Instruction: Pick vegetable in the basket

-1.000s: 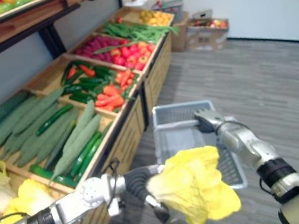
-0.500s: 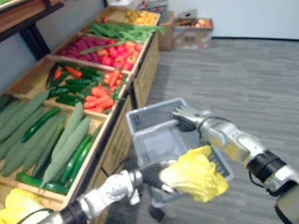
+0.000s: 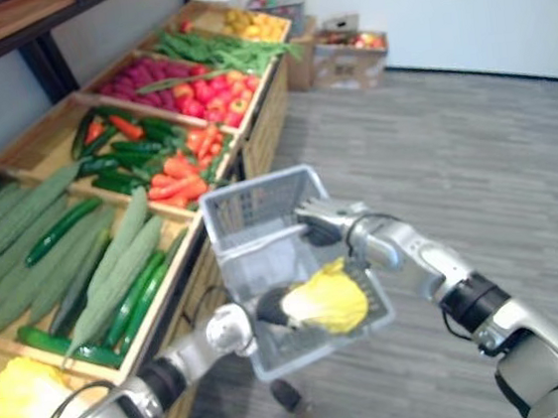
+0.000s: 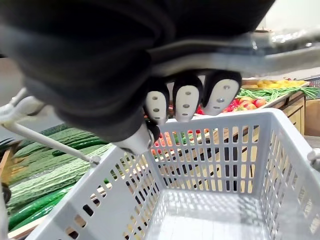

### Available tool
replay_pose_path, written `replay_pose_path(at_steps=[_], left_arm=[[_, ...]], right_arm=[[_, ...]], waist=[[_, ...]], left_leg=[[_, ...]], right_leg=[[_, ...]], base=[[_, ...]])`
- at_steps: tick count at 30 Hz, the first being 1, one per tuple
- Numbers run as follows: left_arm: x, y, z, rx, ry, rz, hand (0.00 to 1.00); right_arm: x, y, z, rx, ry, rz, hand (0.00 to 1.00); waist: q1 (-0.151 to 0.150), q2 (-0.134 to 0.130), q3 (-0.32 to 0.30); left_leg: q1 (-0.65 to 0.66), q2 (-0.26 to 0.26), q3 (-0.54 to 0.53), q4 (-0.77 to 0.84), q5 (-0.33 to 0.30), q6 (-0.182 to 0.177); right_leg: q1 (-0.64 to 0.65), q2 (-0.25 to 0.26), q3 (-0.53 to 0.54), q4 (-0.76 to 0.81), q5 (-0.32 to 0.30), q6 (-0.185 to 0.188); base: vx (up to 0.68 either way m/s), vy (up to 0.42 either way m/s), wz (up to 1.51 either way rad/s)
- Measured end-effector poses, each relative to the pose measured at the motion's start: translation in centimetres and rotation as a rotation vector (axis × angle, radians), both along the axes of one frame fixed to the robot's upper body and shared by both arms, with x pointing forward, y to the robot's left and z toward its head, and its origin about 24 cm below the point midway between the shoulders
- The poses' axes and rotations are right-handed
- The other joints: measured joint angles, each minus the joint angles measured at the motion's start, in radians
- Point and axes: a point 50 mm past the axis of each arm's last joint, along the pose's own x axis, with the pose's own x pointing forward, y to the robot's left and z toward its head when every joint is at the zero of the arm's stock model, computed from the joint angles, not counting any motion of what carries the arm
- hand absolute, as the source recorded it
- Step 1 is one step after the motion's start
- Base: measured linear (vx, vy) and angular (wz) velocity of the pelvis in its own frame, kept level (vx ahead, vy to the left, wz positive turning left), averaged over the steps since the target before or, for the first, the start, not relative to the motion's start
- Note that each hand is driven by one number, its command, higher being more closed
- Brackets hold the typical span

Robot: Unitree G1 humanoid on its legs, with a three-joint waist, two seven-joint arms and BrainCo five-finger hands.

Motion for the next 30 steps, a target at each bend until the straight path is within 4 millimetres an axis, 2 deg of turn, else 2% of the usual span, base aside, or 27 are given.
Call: replay_pose_path(at_steps=[15,20,22,24,25,28,30], left_arm=[[0.7,-0.4,-0.3,0.016,0.005,0.072,0.00],[0.9,-0.8,0.2,-0.009,-0.004,0.068,0.00],[1.1,-1.6,1.9,-0.089,-0.036,0.053,0.00],[0.7,-2.9,4.3,-0.164,-0.111,-0.031,0.00],[-0.1,-3.7,5.7,-0.190,-0.152,-0.115,0.00],[-2.8,-4.4,8.4,-0.247,-0.213,-0.344,0.00],[-5.3,-4.5,11.3,-0.365,-0.249,-0.495,0.00]], right_arm=[[-0.1,-0.2,-0.1,0.000,0.037,-0.005,1.00],[-0.8,-1.1,-0.8,0.033,0.066,-0.047,1.00],[-1.1,-1.5,-1.3,0.038,0.085,-0.063,1.00],[-1.6,-2.1,-1.8,0.048,0.108,-0.083,1.00],[-1.8,-2.8,-2.1,0.056,0.112,-0.115,1.00],[-2.2,-4.8,-2.2,0.087,0.096,-0.209,1.00],[-2.7,-7.5,-3.5,0.123,0.108,-0.358,1.00]], waist=[[0.003,-0.008,0.005],[0.005,-0.011,0.008],[0.009,-0.019,0.016],[0.018,-0.024,0.018],[0.031,-0.023,0.018],[0.047,-0.024,0.019],[0.068,-0.025,0.018]], left_leg=[[0.000,-0.020,-0.004,-0.033,0.008,0.002],[-0.004,-0.020,-0.016,-0.035,0.008,0.003],[-0.007,-0.019,-0.033,-0.035,0.009,0.005],[-0.022,-0.020,-0.056,-0.034,0.010,0.007],[-0.029,-0.019,-0.073,-0.035,0.012,0.010],[-0.055,-0.019,-0.128,-0.036,0.017,0.017],[-0.073,-0.019,-0.180,-0.036,0.020,0.023]], right_leg=[[0.002,-0.008,-0.001,0.000,0.000,0.001],[0.002,-0.016,-0.015,0.000,-0.001,0.001],[0.006,-0.026,-0.028,-0.001,-0.001,0.001],[0.006,-0.038,-0.045,-0.001,0.000,0.000],[0.007,-0.048,-0.061,0.000,0.000,0.000],[0.008,-0.078,-0.108,-0.001,0.000,0.000],[0.017,-0.106,-0.154,-0.003,-0.002,0.001]], base=[[-0.01,-0.061,0.01],[-0.01,-0.081,0.08],[-0.02,-0.063,0.26],[-0.04,-0.055,0.31],[-0.03,-0.048,0.43],[-0.06,-0.060,0.55],[-0.06,-0.053,0.68]])
